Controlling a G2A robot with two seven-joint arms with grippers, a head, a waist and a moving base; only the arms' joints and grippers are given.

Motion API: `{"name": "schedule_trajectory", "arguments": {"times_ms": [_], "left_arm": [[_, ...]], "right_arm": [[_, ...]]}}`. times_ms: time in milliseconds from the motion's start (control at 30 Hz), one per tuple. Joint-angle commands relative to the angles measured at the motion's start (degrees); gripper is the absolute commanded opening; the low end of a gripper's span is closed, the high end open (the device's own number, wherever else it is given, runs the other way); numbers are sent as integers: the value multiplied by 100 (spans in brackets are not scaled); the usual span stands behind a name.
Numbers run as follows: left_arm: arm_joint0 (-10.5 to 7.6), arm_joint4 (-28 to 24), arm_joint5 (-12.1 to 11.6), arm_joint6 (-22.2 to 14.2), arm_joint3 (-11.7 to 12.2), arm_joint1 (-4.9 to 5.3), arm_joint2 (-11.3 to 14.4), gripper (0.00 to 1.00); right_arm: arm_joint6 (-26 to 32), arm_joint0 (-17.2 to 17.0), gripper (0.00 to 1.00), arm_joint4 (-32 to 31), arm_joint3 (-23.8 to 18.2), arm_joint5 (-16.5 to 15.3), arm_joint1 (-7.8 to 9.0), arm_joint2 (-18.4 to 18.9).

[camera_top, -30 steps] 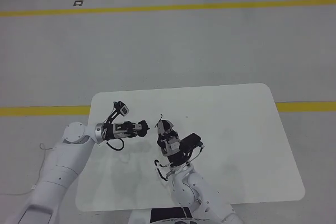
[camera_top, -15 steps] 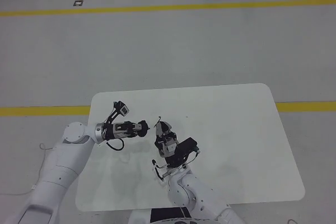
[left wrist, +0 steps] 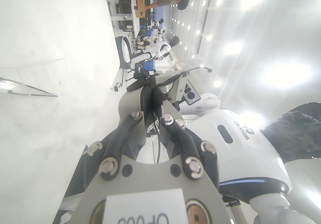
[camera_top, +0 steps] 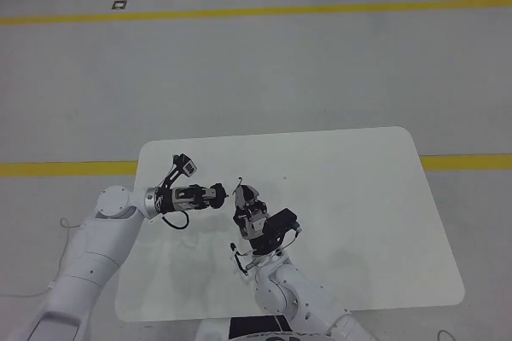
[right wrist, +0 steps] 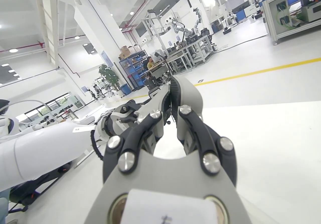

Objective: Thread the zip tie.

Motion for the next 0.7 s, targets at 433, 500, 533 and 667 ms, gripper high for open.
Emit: {"name": "schedule_trajectory", "arguments": {"times_ms": [433,500,533,667], "left_arm": [[0,0,0,0,0,0,0,0],[0,0,0,0,0,0,0,0],[0,0,0,0,0,0,0,0],[0,0,0,0,0,0,0,0]], "right_arm": [[-101,95,0,8,114,29,-12,-117],[-104,116,0,16,122,40,-11,-145],[-106,124,0,20,126,48,-11,-156],[-123,156,0,37,145,74,-10,-198]]}}
